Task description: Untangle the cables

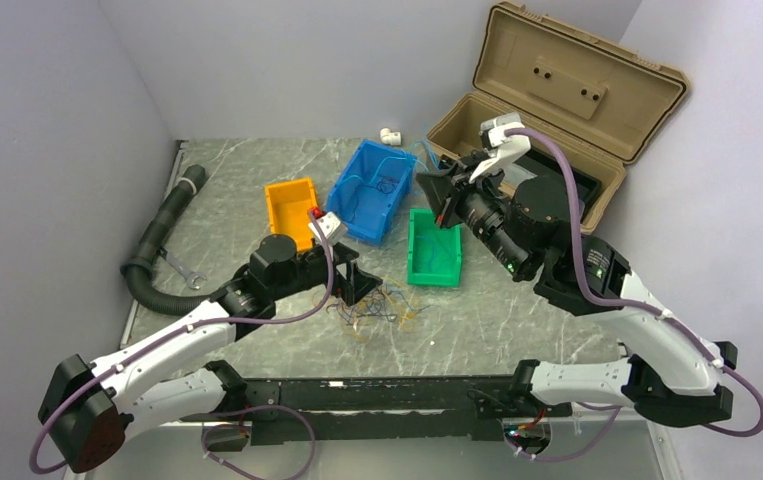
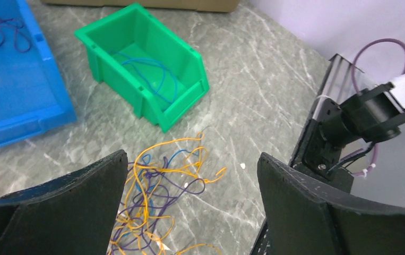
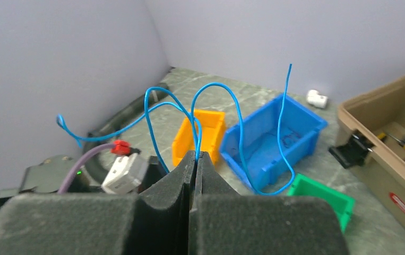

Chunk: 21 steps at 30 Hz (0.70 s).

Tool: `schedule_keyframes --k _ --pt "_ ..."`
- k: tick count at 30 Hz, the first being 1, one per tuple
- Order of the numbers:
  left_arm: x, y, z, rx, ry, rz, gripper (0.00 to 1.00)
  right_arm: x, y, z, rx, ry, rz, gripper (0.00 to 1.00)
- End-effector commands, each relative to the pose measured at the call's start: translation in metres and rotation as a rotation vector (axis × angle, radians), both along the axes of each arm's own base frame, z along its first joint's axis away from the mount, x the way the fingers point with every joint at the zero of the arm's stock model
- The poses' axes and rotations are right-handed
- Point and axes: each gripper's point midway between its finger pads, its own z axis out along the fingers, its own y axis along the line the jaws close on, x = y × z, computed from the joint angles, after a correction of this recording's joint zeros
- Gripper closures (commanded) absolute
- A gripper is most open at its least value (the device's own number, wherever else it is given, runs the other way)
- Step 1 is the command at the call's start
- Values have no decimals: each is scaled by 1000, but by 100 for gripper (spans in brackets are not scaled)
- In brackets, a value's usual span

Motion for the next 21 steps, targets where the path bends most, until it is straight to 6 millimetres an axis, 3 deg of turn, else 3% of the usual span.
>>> schedule_keyframes --k 1,11,21 --pt "12 9 8 8 -11 94 5 21 -34 -19 -43 38 -193 100" --pt "22 21 -1 46 46 194 4 59 -107 -74 -50 173 -401 100" --pt "21 30 -7 63 76 238 2 77 -127 -129 -85 299 -468 100"
